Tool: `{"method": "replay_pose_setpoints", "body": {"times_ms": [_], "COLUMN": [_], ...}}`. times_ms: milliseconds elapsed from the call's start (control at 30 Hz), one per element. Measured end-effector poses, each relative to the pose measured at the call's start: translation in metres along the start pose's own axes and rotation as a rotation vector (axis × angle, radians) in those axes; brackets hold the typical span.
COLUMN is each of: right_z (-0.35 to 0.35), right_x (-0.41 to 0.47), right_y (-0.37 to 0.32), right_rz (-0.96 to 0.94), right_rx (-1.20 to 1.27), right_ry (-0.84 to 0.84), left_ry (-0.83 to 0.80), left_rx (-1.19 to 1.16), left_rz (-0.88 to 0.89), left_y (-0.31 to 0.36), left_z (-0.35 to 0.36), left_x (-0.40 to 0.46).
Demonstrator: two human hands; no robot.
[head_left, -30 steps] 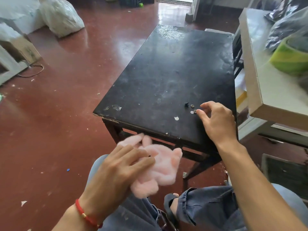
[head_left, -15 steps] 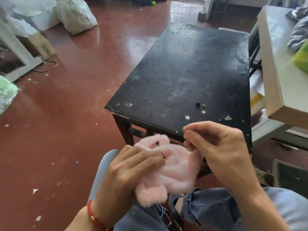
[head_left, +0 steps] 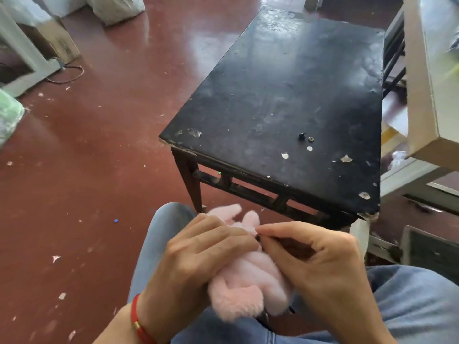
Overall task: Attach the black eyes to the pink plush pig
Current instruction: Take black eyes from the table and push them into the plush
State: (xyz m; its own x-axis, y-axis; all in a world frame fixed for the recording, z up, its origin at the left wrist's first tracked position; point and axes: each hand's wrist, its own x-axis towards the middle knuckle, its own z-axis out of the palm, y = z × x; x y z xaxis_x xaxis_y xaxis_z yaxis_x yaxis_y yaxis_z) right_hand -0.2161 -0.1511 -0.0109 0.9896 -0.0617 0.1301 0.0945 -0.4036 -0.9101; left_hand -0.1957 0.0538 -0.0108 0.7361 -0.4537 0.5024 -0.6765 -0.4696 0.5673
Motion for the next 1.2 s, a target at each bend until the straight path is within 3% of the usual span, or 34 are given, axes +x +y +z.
{"method": "replay_pose_setpoints", "body": {"times_ms": [300,1200], "right_z": [0.002,-0.016], "right_x": [-0.001,-0.002], "right_y": [-0.001,0.021], "right_rz": [-0.080,-0.197], "right_rx": [-0.019,0.042], "right_ry": [-0.075,-0.199], "left_ry": [-0.119,-0.107], "left_rx": [-0.022,-0.287], "left_rz": [-0.062,-0.359], "left_y": [-0.001,0.004], "left_z": [-0.007,-0.006], "left_x": [0.002,0.013]}}
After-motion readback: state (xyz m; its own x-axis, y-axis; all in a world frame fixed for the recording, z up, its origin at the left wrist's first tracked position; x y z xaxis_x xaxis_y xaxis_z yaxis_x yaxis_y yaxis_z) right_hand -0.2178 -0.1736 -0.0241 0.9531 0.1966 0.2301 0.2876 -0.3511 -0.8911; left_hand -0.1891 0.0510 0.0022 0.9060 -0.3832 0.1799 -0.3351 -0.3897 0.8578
